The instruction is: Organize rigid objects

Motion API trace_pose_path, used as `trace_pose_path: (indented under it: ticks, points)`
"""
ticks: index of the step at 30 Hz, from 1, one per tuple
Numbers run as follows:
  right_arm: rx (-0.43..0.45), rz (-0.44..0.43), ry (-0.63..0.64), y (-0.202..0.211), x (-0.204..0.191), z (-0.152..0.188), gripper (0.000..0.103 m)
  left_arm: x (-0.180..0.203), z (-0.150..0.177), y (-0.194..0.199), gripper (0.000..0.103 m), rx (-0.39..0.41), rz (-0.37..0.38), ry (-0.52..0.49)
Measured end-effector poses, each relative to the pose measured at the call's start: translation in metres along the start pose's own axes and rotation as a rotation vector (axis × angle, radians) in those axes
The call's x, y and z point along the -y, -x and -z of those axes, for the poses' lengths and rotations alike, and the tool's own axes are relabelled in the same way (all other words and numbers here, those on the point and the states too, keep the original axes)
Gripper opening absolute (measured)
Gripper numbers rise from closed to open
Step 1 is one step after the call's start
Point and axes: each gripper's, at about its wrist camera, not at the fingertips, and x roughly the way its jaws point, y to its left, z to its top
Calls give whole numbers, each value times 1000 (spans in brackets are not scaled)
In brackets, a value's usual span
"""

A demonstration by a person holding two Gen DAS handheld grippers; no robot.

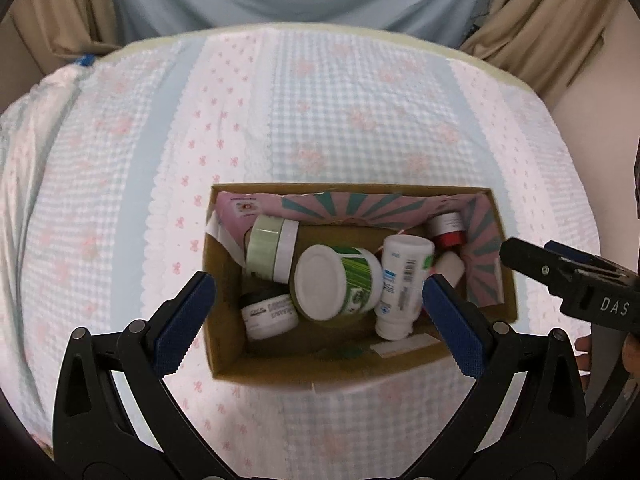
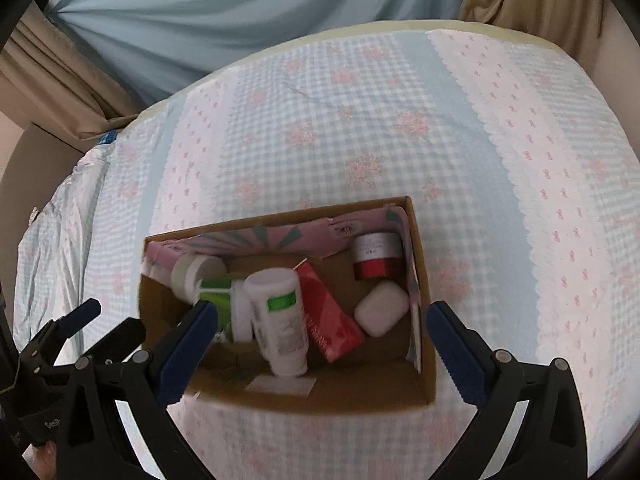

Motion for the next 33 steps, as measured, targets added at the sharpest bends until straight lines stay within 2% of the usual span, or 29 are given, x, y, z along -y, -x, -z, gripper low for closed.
trace_pose_path:
  ticks: [4, 10, 15, 22, 26, 30, 33]
  points:
    - [2, 8, 24, 32, -1, 10, 103, 12, 3, 32, 103, 23, 11, 4]
    - [69, 41, 75, 112, 3, 18, 103, 33, 2, 94, 103, 88, 16, 17]
    - [181, 75, 72, 196, 12, 28, 103, 60, 7, 173, 103, 189, 29, 32]
    - [355, 128, 114, 296, 22, 53, 103, 113, 35, 281, 103, 404, -9, -4]
    - [457, 151, 150, 339, 27, 71, 103, 133, 51, 314, 103, 485, -31, -23]
    - [523, 177, 179, 360, 32, 86, 103, 144, 67, 333, 103, 536, -33, -14]
    - [559, 165, 168, 369, 39, 96, 103, 148, 76, 340, 103, 570, -47, -13]
